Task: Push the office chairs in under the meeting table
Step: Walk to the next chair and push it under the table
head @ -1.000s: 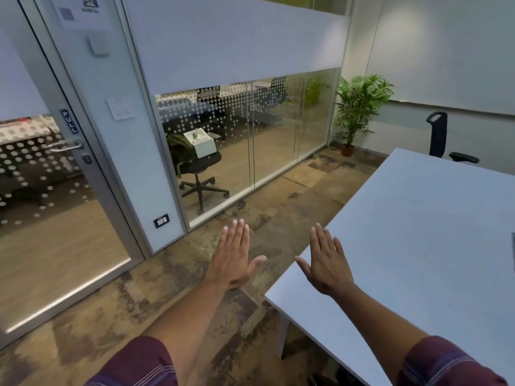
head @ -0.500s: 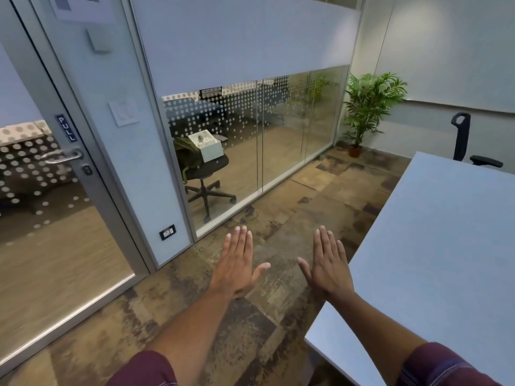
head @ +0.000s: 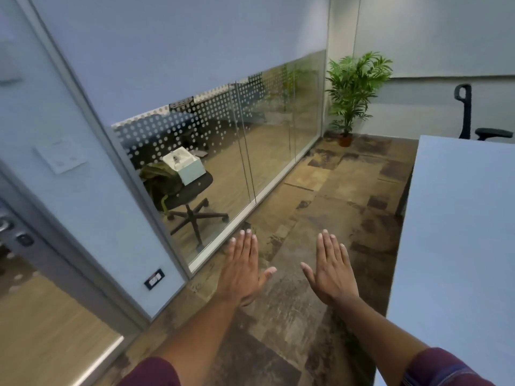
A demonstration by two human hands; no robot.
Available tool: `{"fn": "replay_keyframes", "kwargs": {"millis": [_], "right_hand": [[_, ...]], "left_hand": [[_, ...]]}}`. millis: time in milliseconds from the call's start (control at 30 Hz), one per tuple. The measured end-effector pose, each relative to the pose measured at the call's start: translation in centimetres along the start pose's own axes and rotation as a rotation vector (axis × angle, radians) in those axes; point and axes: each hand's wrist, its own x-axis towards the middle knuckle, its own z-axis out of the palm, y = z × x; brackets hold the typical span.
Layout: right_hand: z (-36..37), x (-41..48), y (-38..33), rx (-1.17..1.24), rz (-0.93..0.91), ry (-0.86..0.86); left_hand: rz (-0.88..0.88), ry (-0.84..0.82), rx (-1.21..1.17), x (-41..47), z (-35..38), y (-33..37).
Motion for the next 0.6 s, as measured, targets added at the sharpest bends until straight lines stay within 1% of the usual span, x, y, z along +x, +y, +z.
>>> {"fn": "replay_keyframes", "kwargs": {"millis": [67, 300, 433, 600], "right_hand": [[0.8, 3.6, 0.7, 0.005, 0.020, -0.014], [1.3, 15.0, 4.5, -0.011, 0.084, -0.012], [0.8, 19.8, 6.9, -0.031, 0.137, 0.016], [0.4, 24.8, 10.7, -0.056, 0.207, 0.041]], "left_hand": [[0.015, -0.021, -0.012, 4.6, 0.3, -1.2], [0.131, 0.052, -0.037, 19.1, 0.3, -3.4], [0.192, 0.095, -0.047, 25.8, 0.9, -3.1], [0.270, 0.107, -0.087, 34.4, 1.9, -1.1]]}}
